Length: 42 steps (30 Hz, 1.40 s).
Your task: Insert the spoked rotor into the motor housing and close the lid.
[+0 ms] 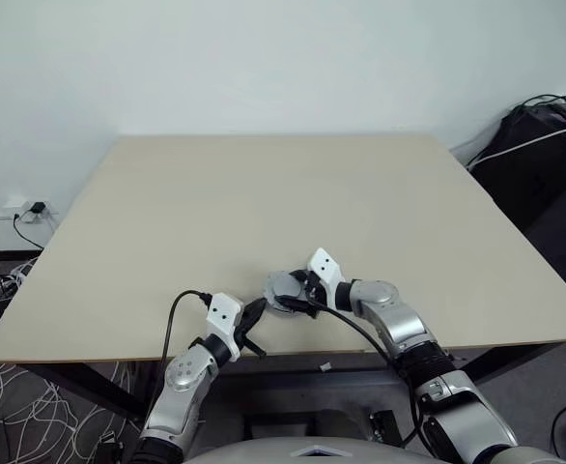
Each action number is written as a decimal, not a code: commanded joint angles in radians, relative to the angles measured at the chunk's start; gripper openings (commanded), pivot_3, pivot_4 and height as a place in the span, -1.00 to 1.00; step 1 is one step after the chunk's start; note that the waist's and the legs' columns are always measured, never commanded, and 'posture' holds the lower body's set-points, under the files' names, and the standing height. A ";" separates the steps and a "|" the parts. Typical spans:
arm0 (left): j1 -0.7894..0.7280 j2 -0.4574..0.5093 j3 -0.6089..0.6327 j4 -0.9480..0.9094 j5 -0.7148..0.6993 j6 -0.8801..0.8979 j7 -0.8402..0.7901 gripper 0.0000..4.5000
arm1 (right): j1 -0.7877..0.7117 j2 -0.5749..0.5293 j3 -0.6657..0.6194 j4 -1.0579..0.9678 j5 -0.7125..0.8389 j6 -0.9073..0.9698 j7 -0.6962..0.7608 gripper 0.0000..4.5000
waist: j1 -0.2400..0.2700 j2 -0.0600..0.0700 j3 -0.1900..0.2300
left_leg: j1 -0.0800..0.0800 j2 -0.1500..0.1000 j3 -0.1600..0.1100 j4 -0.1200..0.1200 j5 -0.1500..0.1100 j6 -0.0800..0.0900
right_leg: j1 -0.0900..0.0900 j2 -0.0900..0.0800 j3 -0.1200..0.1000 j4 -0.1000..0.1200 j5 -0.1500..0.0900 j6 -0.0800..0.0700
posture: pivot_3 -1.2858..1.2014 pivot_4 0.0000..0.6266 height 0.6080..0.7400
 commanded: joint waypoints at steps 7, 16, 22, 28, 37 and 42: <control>-0.010 -0.001 -0.005 -0.048 0.005 -0.010 0.004 -1.00 | 0.057 -0.005 -0.023 -0.072 0.018 0.005 -0.014 0.46 | 0.003 0.000 0.000 | 0.000 0.000 0.000 -0.001 0.000 0.000 | 0.000 0.000 0.000 0.000 0.000 0.000 | 0.03 -1.00 1.00; -0.012 0.008 -0.002 -0.030 0.001 -0.019 -0.010 -1.00 | 0.110 -0.027 -0.008 -0.131 0.003 0.018 -0.009 0.46 | 0.005 0.001 0.000 | 0.000 -0.001 0.000 -0.001 -0.001 0.001 | 0.000 -0.001 0.000 -0.001 -0.001 -0.001 | 0.03 -1.00 1.00; -0.027 0.006 0.007 0.004 -0.002 -0.030 -0.019 -1.00 | 0.107 -0.021 0.005 -0.122 -0.020 0.011 -0.028 0.46 | 0.006 0.001 0.000 | 0.000 -0.001 0.000 -0.001 -0.001 0.001 | 0.000 -0.001 0.000 -0.001 -0.001 -0.001 | 0.03 -1.00 1.00; -0.054 0.001 0.018 0.081 -0.001 -0.070 -0.032 -1.00 | 0.096 -0.013 0.008 -0.110 -0.039 0.009 -0.059 0.46 | 0.005 0.001 -0.001 | 0.000 -0.001 0.000 -0.001 -0.001 0.001 | 0.000 -0.001 0.000 0.000 -0.001 -0.001 | 0.03 -1.00 1.00; -0.041 -0.002 0.010 0.078 0.001 -0.085 -0.032 -1.00 | 0.089 -0.019 0.021 -0.107 -0.055 0.016 -0.075 0.46 | 0.002 0.001 -0.001 | 0.000 -0.001 0.000 -0.001 0.000 0.001 | 0.000 -0.001 0.000 0.000 0.000 -0.001 | 0.03 -1.00 1.00; -0.031 -0.002 0.005 0.055 0.002 -0.077 -0.030 -1.00 | 0.086 -0.019 0.022 -0.104 -0.056 0.016 -0.078 0.46 | 0.002 0.001 -0.002 | 0.000 -0.001 0.000 -0.001 0.000 0.001 | 0.000 -0.001 0.000 0.000 0.000 0.000 | 0.03 -1.00 1.00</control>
